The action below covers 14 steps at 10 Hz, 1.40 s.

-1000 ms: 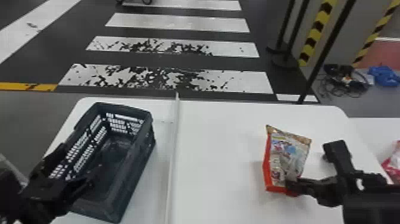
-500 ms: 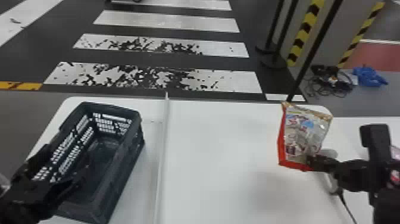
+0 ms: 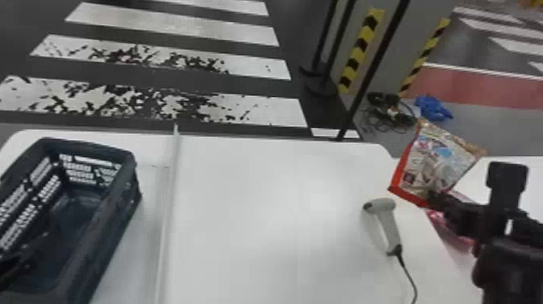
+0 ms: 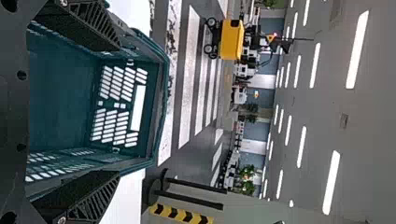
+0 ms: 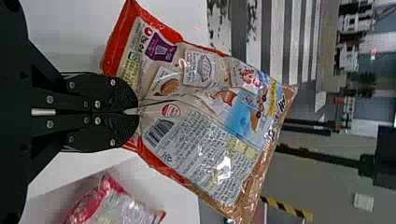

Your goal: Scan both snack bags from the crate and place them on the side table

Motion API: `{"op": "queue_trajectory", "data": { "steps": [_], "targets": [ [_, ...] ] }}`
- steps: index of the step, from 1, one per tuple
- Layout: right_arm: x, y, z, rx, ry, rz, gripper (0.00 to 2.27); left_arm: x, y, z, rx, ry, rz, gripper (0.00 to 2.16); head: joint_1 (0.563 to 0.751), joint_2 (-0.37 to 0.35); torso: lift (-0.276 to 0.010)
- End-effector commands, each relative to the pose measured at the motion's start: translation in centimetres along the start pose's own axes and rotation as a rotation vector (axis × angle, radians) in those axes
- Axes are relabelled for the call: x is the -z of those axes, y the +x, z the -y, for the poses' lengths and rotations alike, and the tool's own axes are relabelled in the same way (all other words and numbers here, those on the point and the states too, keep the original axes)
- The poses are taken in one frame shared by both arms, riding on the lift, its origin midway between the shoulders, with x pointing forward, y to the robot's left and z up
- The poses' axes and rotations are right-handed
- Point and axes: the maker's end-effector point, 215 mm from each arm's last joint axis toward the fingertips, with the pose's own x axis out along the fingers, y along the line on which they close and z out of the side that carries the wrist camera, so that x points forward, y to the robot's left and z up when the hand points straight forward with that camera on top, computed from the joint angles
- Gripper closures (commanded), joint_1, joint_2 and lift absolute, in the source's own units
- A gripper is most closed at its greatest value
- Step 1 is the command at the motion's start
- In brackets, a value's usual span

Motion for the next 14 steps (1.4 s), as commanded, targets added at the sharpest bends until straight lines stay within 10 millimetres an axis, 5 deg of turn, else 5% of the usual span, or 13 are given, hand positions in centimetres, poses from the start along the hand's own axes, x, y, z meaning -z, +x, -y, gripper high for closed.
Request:
{"op": "queue_trajectory", "data": {
  "steps": [1, 3, 6, 10, 11, 12, 13, 14],
  "targets": [
    [1.6, 0.5, 3.1, 0.123, 0.023, -0.023, 2.23, -0.2, 0.0, 0.0, 0.001, 0.000, 0.005, 0.05, 0.695, -0.300, -0.098],
    [3.3, 2.1, 6.9, 0.274, 0.043, -0.027, 2.23, -0.3, 0.0, 0.0, 0.000, 0.001, 0.007, 0.05, 0.695, -0.350, -0.098],
    [4.3, 4.6, 9.8, 0.449, -0.014, 0.059, 2.23, -0.3, 0.0, 0.0, 0.000, 0.001, 0.007, 0.05, 0.695, -0.350, -0.098],
    [8.5, 6.3, 14.2, 0.612, -0.029, -0.014, 2.20, -0.4, 0.0, 0.0, 0.003, 0.004, 0.008, 0.05, 0.695, -0.350, -0.098],
    [9.2, 6.3, 14.8, 0.628, -0.030, -0.029, 1.91, -0.4, 0.0, 0.0, 0.003, 0.003, 0.007, 0.05, 0.695, -0.350, -0.098],
    [9.7, 6.2, 15.2, 0.629, -0.029, -0.037, 0.75, -0.5, 0.1, 0.1, 0.005, 0.004, 0.008, 0.05, 0.695, -0.350, -0.098],
    [9.4, 6.2, 15.2, 0.630, -0.025, -0.024, 0.00, -0.4, 0.1, 0.1, 0.006, 0.004, 0.008, 0.05, 0.695, -0.350, -0.098],
    [9.1, 6.1, 15.5, 0.637, -0.024, -0.018, 0.00, -0.4, 0.1, 0.1, 0.006, 0.003, 0.006, 0.05, 0.695, -0.350, -0.098]
  ]
}}
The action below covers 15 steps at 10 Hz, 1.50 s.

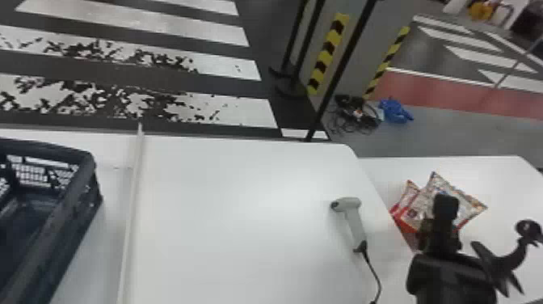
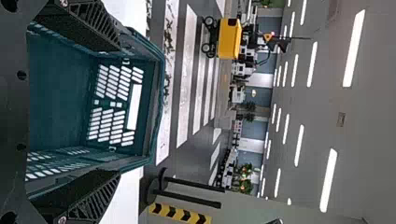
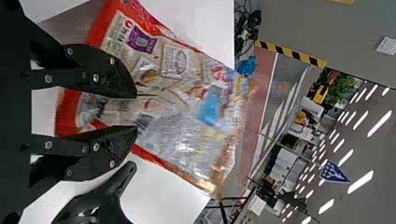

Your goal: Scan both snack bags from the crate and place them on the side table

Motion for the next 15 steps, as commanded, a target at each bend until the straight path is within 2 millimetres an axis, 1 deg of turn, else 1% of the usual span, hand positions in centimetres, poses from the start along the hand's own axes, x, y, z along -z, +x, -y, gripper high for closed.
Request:
{"op": "queue_trajectory", "data": {
  "steps": [1, 2, 3, 4, 5, 6, 7, 8, 9, 10, 11, 13, 14, 15],
  "targets": [
    [-0.2, 0.0, 0.5, 0.007, 0.016, 0.012, 0.03, 0.1, -0.1, 0.1, 0.001, 0.000, -0.001, 0.05, 0.695, -0.350, -0.098],
    [-0.8, -0.1, 0.6, 0.009, 0.018, 0.039, 0.05, -0.1, -0.1, 0.0, 0.000, 0.001, 0.001, 0.05, 0.695, -0.350, -0.098],
    [-1.4, -0.8, -0.4, -0.018, 0.042, 0.078, 0.05, -0.2, -0.1, -0.1, -0.002, 0.001, 0.003, 0.05, 0.695, -0.350, -0.098],
    [-3.2, -1.9, -0.7, -0.046, 0.065, 0.135, 0.05, -0.3, -0.1, -0.1, -0.002, 0.001, 0.005, 0.05, 0.695, -0.350, -0.098],
    [-4.5, -3.2, -1.9, -0.084, 0.077, 0.168, 0.05, -0.3, -0.1, 0.0, -0.001, 0.001, 0.005, 0.05, 0.695, -0.350, -0.098],
    [-5.8, -4.9, -3.5, -0.150, 0.098, 0.197, 0.06, -0.5, -0.1, -0.1, -0.002, 0.002, 0.011, 0.05, 0.695, -0.350, -0.098],
    [-7.0, -7.0, -5.7, -0.219, 0.114, 0.231, 0.06, -0.8, -0.1, -0.1, -0.003, 0.004, 0.019, 0.05, 0.695, -0.350, -0.098],
    [-8.5, -9.2, -7.4, -0.269, 0.128, 0.264, 0.06, -1.1, -0.1, -0.1, -0.002, 0.003, 0.028, 0.05, 0.695, -0.350, -0.098],
    [-10.6, -11.1, -8.1, -0.312, 0.103, 0.320, 0.06, -1.2, -0.1, -0.1, -0.004, 0.004, 0.031, 0.05, 0.695, -0.350, -0.098],
    [-11.1, -13.9, -10.7, -0.382, 0.085, 0.354, 0.06, -1.4, -0.1, 0.0, -0.003, 0.004, 0.034, 0.05, 0.695, -0.347, -0.098],
    [-11.2, -16.7, -13.0, -0.451, 0.081, 0.375, 0.06, -1.5, -0.1, 0.1, 0.000, 0.004, 0.037, 0.05, 0.695, -0.329, -0.098],
    [-12.0, -21.7, -16.4, -0.537, 0.048, 0.434, 0.06, -1.6, -0.1, 0.2, 0.000, 0.004, 0.038, 0.05, 0.695, -0.247, -0.098],
    [-12.0, -23.7, -17.9, -0.570, 0.040, 0.454, 0.06, -1.6, 0.0, 0.3, 0.002, 0.003, 0.038, 0.05, 0.695, -0.207, -0.098],
    [-12.1, -25.2, -19.3, -0.596, 0.038, 0.471, 0.06, -1.5, 0.0, 0.6, 0.006, 0.001, 0.040, 0.05, 0.695, -0.170, -0.098]
  ]
}}
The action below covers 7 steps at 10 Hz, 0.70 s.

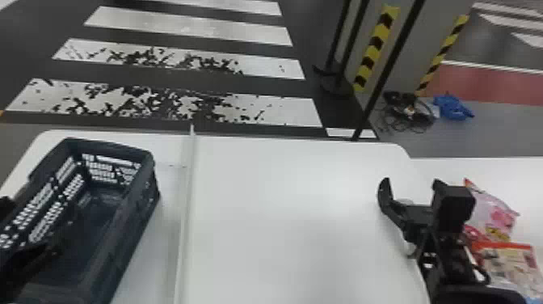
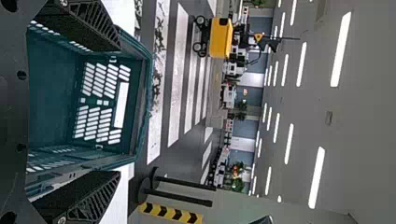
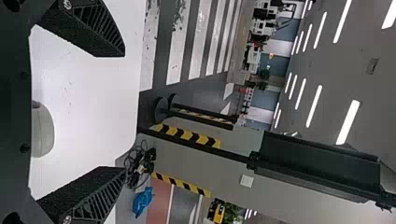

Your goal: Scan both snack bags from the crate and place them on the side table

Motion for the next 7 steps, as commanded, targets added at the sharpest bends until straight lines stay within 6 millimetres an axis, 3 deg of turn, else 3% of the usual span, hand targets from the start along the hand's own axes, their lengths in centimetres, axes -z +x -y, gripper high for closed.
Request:
{"op": "queue_trajectory", "data": {
  "steps": [1, 4, 7],
  "targets": [
    [-1.3, -0.8, -3.3, -0.046, 0.002, 0.049, 0.06, 0.0, 0.1, 0.5, 0.005, -0.002, 0.002, 0.05, 0.695, -0.156, -0.098],
    [-2.7, -3.7, -8.5, -0.086, 0.015, 0.144, 0.06, 0.3, 0.7, 2.4, 0.012, -0.001, 0.003, 0.05, 0.695, -0.089, -0.098],
    [-0.7, -5.3, -10.9, -0.084, 0.035, 0.135, 0.06, 1.1, 1.3, 6.0, 0.037, 0.027, -0.001, 0.05, 0.695, -0.070, -0.098]
  ]
}}
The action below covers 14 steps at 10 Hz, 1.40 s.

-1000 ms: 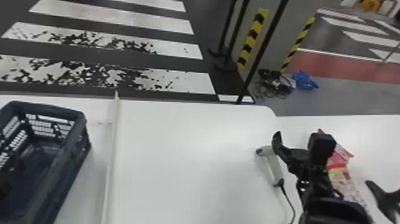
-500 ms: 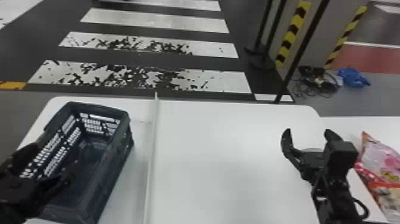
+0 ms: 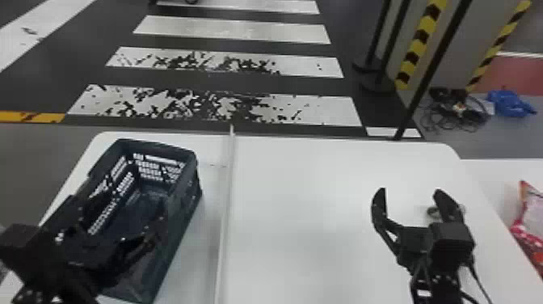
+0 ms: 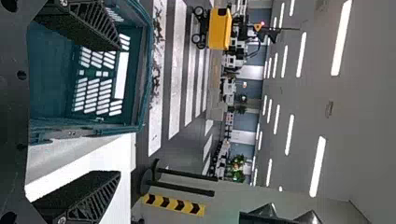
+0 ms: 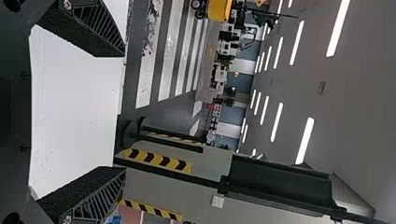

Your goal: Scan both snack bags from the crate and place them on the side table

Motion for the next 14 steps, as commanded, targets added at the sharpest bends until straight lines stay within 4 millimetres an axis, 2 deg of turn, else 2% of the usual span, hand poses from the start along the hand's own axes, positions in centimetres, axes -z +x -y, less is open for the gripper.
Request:
{"op": "queue_trajectory", "data": {
  "steps": [1, 4, 6, 7, 9, 13, 14],
  "targets": [
    [0.9, -1.4, -1.6, -0.024, 0.011, -0.014, 0.06, -0.1, 0.1, 1.8, 0.018, 0.012, 0.006, 0.05, 0.695, -0.077, -0.098],
    [0.8, -3.3, -5.0, -0.062, 0.031, -0.018, 0.06, 0.0, -0.2, 3.7, 0.016, 0.026, -0.007, 0.05, 0.695, -0.077, -0.098],
    [-0.1, -3.9, -6.0, -0.047, 0.005, -0.006, 0.07, 0.4, -1.2, 3.1, 0.006, 0.044, -0.047, 0.05, 0.695, -0.063, -0.098],
    [0.0, -4.2, -5.7, -0.030, -0.007, -0.016, 0.07, 0.3, -1.6, 2.3, -0.002, 0.054, -0.052, 0.05, 0.695, -0.052, -0.098],
    [0.5, -4.6, -5.2, -0.017, -0.008, -0.045, 0.07, 0.2, -2.2, 2.3, 0.004, 0.058, -0.058, 0.05, 0.695, -0.029, -0.098],
    [0.7, -5.3, -4.6, -0.011, 0.008, -0.081, 0.06, 0.2, -2.5, 2.1, 0.018, 0.073, -0.064, 0.05, 0.695, -0.034, -0.098],
    [0.9, -5.4, -4.5, -0.009, 0.006, -0.088, 0.06, 0.2, -2.8, 1.6, 0.014, 0.078, -0.067, 0.05, 0.695, -0.035, -0.098]
  ]
}}
